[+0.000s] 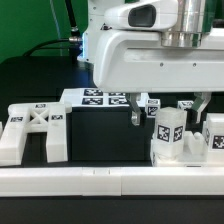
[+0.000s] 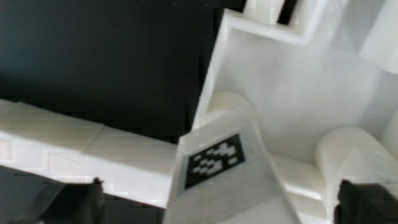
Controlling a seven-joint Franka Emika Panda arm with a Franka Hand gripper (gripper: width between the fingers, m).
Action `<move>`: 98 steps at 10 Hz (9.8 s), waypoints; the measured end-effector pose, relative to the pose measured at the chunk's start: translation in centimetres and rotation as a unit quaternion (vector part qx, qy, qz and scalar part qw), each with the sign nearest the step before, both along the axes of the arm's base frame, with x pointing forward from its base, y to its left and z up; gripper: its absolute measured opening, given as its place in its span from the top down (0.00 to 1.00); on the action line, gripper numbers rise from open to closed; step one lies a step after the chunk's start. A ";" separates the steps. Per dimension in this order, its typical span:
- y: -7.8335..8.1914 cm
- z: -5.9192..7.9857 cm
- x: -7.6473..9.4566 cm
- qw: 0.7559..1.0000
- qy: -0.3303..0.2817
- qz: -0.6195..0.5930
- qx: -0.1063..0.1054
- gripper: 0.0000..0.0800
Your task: Assemble chair
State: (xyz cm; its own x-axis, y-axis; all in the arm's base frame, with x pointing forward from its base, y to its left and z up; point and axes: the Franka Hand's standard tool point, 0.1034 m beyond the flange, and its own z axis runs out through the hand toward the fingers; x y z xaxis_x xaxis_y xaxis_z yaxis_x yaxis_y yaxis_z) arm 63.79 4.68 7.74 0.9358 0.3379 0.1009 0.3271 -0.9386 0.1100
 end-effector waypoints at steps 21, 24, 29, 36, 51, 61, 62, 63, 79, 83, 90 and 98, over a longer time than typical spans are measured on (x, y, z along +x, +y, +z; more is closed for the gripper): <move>1.5 -0.4 -0.3 0.806 -0.029 -0.585 0.091 0.64; 1.4 -0.4 -0.3 0.817 -0.028 -0.569 0.089 0.54; 0.9 -0.4 -0.2 0.911 -0.021 -0.407 0.067 0.19; 0.6 -0.4 -0.1 0.992 -0.007 -0.124 0.023 0.19; 0.3 -0.5 -0.1 0.994 -0.007 -0.112 0.010 0.64; 1.3 -0.7 -0.4 0.835 -0.022 -0.544 0.078 0.64; 1.3 -0.7 -0.4 0.811 -0.022 -0.578 0.084 0.64; 1.3 -0.7 -0.5 0.800 -0.023 -0.593 0.086 0.64; 0.4 -0.7 -0.3 0.985 0.000 -0.169 0.031 0.19; 0.4 -0.6 -0.3 0.998 0.005 -0.068 0.016 0.19; 0.7 -0.3 -1.0 0.998 0.003 -0.067 0.018 0.19; 0.4 -0.3 -1.3 0.997 0.004 -0.071 0.019 0.21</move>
Offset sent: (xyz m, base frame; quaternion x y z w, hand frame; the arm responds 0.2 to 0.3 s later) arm 0.0000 0.0000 0.0000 0.0000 0.0000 0.0000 1.0000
